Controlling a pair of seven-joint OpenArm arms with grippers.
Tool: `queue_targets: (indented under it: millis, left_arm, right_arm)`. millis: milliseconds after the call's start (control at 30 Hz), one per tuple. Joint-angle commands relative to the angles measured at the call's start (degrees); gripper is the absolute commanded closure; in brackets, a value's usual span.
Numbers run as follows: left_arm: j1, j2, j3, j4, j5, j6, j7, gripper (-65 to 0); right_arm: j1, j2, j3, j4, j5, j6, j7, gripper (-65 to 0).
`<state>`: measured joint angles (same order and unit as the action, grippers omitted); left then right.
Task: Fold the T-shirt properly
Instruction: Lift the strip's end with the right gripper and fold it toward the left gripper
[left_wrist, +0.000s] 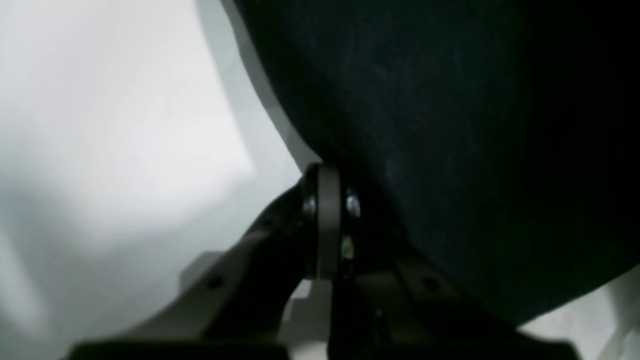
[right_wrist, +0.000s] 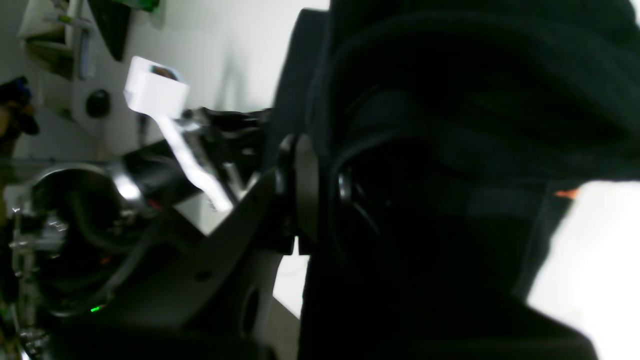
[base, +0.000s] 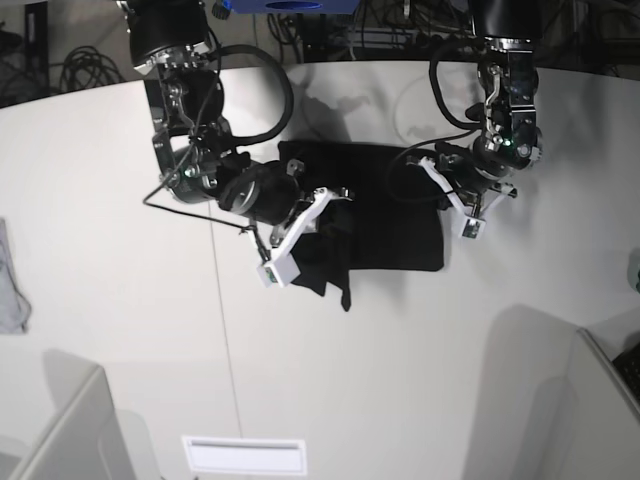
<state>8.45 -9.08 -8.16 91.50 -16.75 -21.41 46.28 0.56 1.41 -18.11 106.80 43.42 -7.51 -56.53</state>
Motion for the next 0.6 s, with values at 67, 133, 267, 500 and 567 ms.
queue_targets:
  millis: [67, 133, 267, 500, 567]
  left_arm:
    - [0.4, -0.4, -0.1, 0.9, -0.2, -0.3, 0.4, 0.0]
    - [0.6, -0.4, -0.1, 0.9, -0.2, -0.3, 0.4, 0.0]
    - [1.7, -0.5, -0.7, 0.9, -0.2, -0.3, 0.2, 0.0]
    - [2.9, -0.8, -0.8, 1.4, 0.1, -0.4, 0.1, 0.0]
    - [3.8, -0.8, -0.8, 3.0, 0.2, -0.4, 0.1, 0.0]
  right_arm:
    - [3.5, -0.3, -3.8, 0.8, 1.3, -1.9, 1.2, 0.0]
    - [4.3, -0.6, -5.4, -0.7, 1.3, -2.1, 1.3, 0.0]
    - [4.7, -1.5, -8.2, -6.5, 1.3, -2.5, 5.3, 0.0]
    - [5.7, -1.3, -13.4, -15.2, 1.2, -2.5, 11.7, 0.0]
    - [5.8, -1.3, -14.6, -15.5, 1.2, -2.5, 12.4, 0.0]
